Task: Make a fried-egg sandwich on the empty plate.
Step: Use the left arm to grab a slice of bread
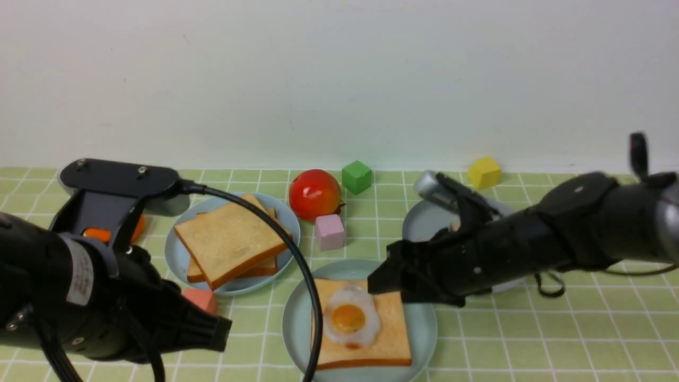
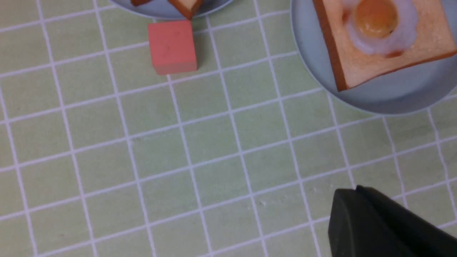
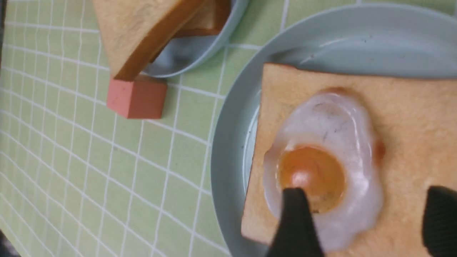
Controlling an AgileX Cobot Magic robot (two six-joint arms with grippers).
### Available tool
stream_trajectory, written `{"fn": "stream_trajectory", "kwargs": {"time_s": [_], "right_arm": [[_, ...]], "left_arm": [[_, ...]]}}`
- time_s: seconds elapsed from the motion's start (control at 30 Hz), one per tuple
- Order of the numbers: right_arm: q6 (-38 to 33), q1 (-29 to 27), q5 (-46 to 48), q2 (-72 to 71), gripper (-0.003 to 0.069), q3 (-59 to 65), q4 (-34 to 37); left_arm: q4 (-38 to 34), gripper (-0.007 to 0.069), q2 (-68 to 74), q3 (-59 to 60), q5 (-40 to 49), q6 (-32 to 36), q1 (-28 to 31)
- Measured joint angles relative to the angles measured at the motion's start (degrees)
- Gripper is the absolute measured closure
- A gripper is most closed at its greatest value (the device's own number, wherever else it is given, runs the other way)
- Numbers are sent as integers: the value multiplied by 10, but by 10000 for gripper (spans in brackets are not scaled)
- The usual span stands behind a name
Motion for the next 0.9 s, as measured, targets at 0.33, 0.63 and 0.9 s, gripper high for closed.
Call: {"fn": "stream_trajectory", "kwargs": {"time_s": [0.33, 0.63, 0.9], "right_arm": [[268, 0, 151, -196, 92, -111, -418], [415, 0, 206, -325, 127, -83, -570], [284, 0, 197, -377, 129, 11, -450]], "left_arm": [[-7, 615, 47, 0, -115, -26, 72], [-199, 600, 148, -31, -113, 74, 277], [-410, 447, 300, -123, -103, 180, 397]]}}
